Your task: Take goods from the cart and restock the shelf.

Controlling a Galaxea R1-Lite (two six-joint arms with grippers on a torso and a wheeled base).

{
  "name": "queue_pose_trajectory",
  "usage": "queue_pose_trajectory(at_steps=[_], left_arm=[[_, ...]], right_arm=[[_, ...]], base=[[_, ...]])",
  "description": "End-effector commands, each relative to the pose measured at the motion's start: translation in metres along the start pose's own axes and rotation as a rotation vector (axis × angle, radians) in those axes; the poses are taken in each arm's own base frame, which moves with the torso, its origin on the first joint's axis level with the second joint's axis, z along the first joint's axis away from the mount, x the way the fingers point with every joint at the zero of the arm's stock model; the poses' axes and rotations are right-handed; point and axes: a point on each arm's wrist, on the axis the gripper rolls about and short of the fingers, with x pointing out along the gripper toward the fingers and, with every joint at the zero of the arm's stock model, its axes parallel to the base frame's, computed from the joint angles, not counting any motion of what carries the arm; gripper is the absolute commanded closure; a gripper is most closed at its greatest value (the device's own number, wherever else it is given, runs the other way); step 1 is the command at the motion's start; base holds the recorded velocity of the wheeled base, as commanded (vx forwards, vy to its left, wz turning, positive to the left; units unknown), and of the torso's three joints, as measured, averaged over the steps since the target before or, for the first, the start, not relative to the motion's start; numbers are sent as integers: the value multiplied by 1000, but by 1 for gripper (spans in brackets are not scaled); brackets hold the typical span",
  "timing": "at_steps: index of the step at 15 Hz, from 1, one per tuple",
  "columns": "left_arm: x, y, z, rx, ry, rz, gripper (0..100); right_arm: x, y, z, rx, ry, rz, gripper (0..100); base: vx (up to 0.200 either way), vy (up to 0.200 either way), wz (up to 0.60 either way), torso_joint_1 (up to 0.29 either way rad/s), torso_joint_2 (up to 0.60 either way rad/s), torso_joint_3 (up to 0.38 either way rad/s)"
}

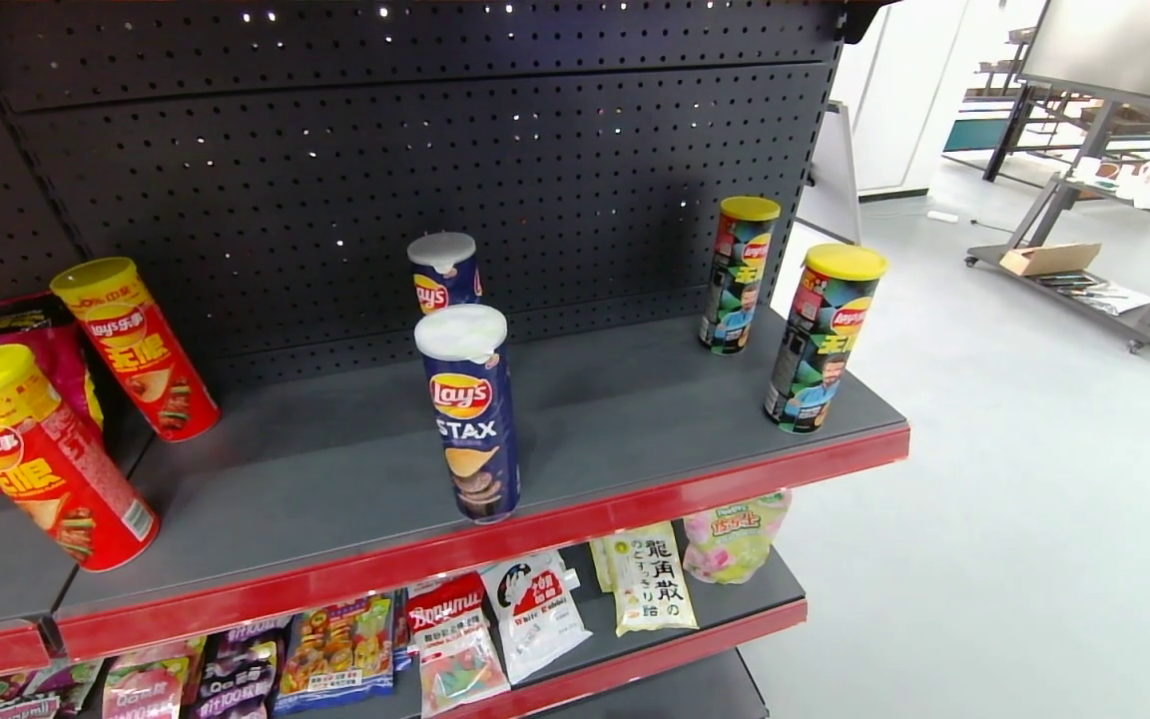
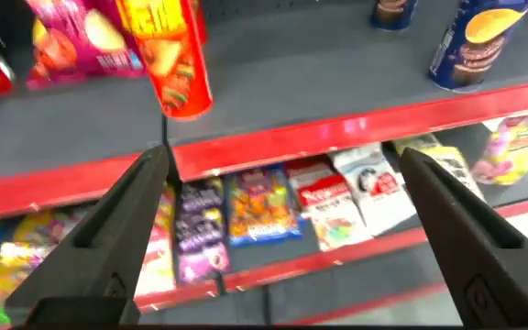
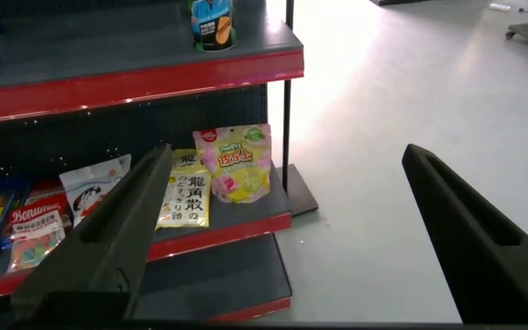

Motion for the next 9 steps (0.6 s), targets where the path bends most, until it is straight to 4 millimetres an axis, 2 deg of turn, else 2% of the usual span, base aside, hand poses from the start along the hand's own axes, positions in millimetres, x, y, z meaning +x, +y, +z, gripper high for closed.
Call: queue_pose_trajectory(at_steps=[1,4,9], left_arm=[[-5,0,-5,20,-41,3,0],[1,0,-15,21,-4,12,0],[3,-1,-20,23,11,7,0]], right_arm=[[0,0,0,2,1,0,0],[0,0,0,-1,1,0,0],[0,0,0,-1,1,2,0]], base=[[0,0,0,0,0,0],[0,0,600,-2,-1,2],[0,0,600,2,-2,0]])
